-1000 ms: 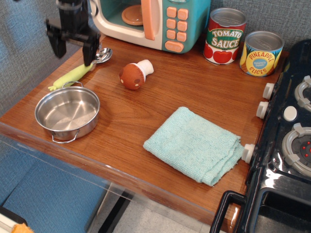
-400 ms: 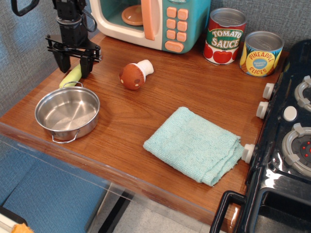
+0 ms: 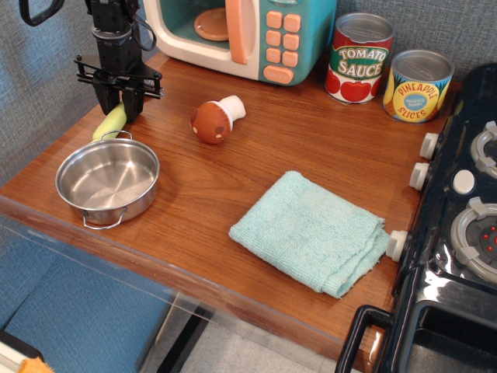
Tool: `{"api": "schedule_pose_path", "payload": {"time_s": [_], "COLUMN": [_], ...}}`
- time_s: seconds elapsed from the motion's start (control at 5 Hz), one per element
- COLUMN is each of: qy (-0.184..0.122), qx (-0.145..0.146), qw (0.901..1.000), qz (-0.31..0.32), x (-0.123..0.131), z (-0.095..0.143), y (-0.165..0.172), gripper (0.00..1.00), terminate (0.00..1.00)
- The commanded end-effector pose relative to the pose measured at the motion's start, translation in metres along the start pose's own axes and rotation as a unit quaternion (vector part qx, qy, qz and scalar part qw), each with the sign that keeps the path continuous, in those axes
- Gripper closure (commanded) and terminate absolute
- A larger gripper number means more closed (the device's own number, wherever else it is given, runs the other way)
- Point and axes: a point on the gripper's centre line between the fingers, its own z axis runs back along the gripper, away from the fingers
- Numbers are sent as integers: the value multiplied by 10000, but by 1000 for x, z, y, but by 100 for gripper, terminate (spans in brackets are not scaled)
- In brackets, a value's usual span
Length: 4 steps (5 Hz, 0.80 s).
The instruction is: Put the spoon on the right side of the mushroom
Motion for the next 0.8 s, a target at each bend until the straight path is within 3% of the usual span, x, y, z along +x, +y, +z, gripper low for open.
{"api": "schedule_pose_path", "payload": {"time_s": [0.0, 0.2, 0.6], "qy": [-930, -1191, -1154], "qx": [380, 496, -436], "qw": [9949, 9915, 9891], "qz": [54, -148, -810], "x": [7, 7, -3], "z": [83, 116, 142], "y": [37, 23, -65], "gripper": [100, 100, 100], "terminate": [0, 0, 0]}}
